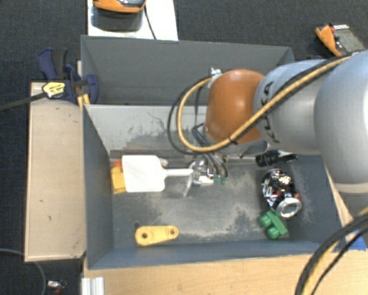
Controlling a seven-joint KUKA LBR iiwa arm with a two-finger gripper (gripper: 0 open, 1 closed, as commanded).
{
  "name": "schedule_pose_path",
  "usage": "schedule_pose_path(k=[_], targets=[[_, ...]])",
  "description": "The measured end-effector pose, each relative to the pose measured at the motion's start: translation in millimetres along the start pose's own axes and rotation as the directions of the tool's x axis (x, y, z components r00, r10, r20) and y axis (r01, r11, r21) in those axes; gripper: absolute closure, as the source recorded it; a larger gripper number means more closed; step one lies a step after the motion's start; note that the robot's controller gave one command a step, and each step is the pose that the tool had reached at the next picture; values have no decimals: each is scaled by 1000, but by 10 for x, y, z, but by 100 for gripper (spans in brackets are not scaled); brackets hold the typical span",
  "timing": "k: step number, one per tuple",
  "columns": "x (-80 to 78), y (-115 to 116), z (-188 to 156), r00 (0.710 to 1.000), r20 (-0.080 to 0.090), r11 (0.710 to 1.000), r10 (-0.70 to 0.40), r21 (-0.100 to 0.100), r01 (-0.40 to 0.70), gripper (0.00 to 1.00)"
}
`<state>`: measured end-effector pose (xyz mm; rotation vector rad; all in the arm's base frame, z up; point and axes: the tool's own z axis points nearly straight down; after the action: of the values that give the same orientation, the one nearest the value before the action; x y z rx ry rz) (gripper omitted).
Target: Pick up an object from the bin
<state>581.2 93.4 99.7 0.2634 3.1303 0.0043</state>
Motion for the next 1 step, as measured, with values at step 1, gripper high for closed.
schedule_pose_path(k=[1], targets=[[-16, 32, 273, 991, 11, 991, 134, -4, -134, 0]])
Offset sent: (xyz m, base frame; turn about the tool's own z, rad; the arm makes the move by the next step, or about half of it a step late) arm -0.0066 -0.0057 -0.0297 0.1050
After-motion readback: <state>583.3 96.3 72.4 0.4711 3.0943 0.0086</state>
